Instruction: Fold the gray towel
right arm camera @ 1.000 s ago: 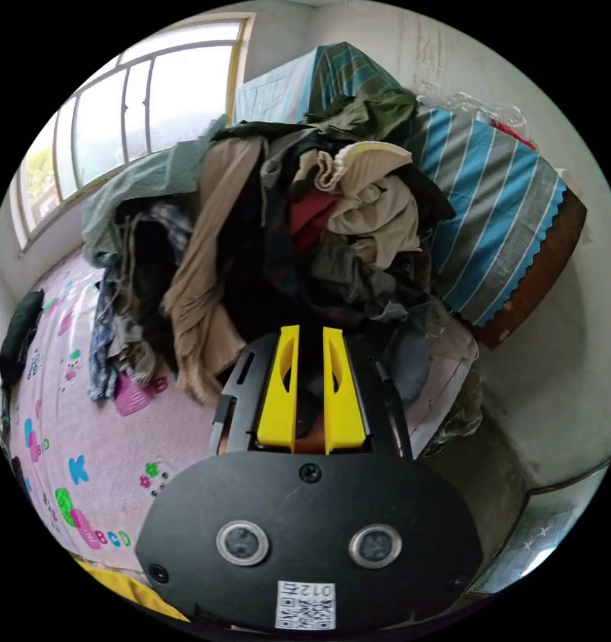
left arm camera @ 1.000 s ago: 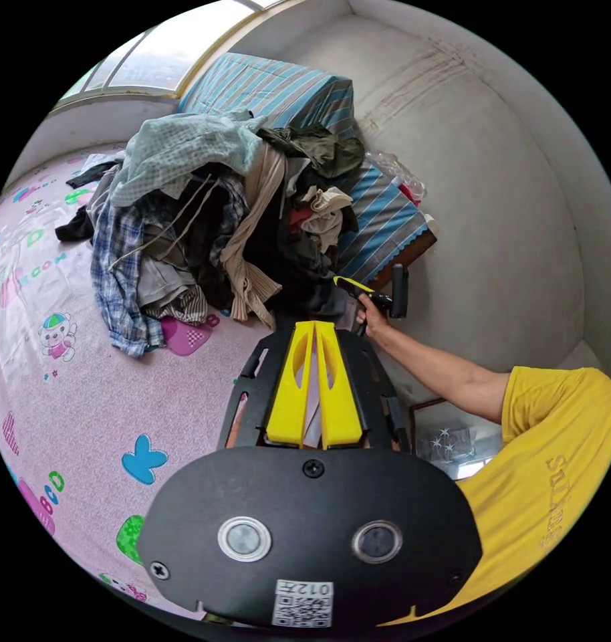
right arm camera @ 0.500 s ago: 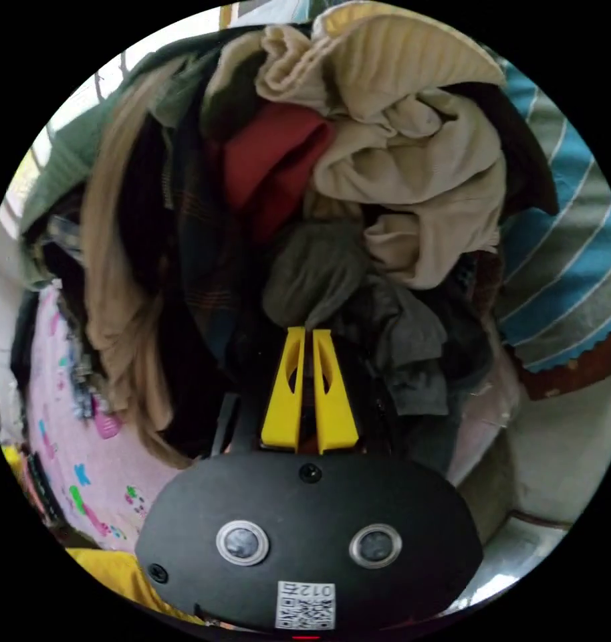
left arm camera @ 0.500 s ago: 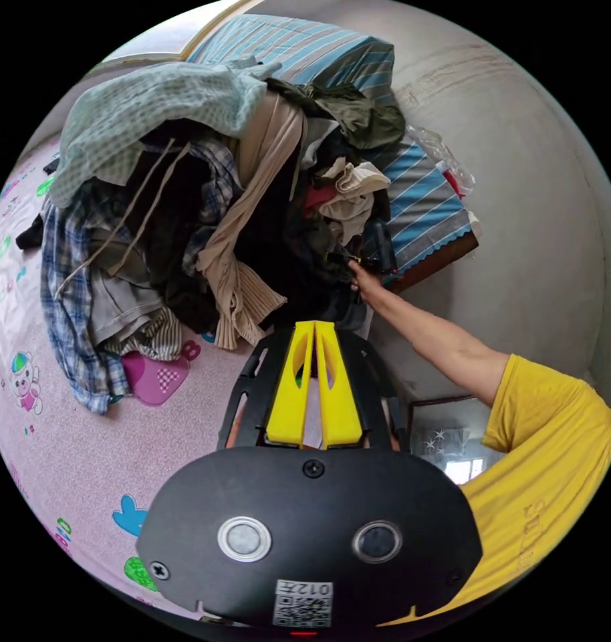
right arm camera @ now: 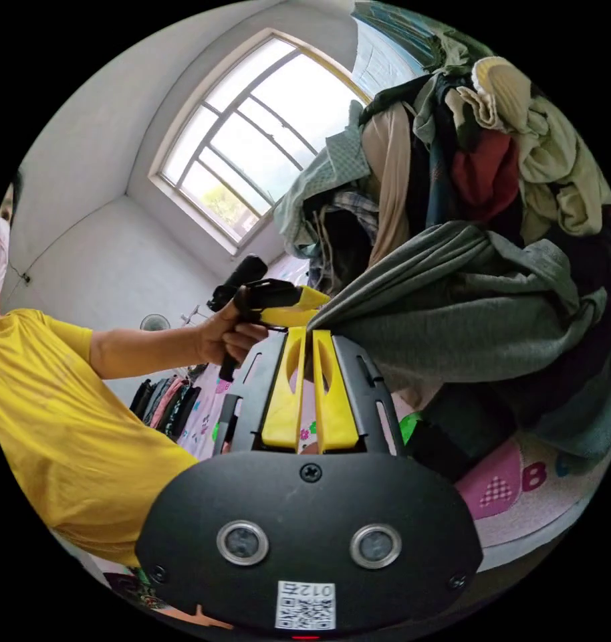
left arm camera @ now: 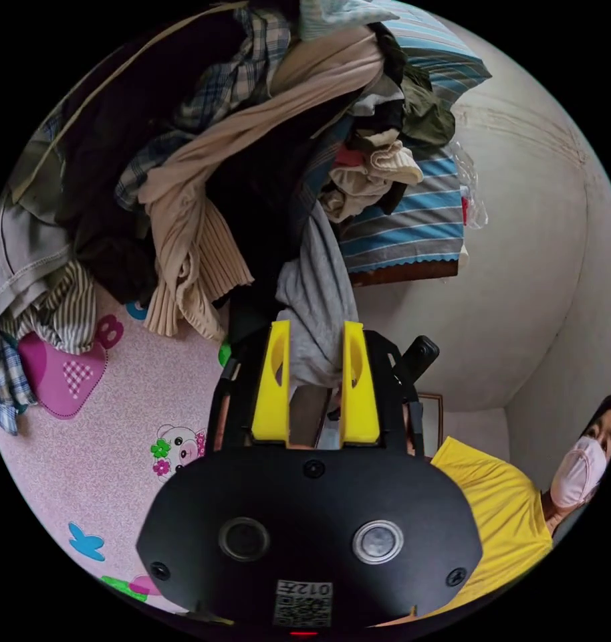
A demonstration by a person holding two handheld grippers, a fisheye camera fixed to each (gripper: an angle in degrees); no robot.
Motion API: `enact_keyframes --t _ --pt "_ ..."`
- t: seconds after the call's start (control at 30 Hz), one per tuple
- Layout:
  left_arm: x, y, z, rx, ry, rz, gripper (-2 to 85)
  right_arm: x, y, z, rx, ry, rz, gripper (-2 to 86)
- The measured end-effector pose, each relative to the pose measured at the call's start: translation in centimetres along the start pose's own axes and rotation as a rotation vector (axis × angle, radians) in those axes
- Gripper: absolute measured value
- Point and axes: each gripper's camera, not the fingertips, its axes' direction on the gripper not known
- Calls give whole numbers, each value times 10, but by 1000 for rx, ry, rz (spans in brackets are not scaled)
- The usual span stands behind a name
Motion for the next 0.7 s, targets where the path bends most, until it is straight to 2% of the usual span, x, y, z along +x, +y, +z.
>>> enact_keyframes --t 0.2,0.43,0.6,0.7 --pt "-4 44 -63 -18 155 -8 109 -43 14 16 -79 -104 -83 12" --pt "42 93 -149 -142 156 179 59 -113 20 76 -206 -162 -237 12" --pt "53 173 -287 -10 74 178 45 -153 40 141 -290 -274 -242 15" --pt "36 239 -367 -1 -49 71 42 -180 65 204 -477 -287 -234 13"
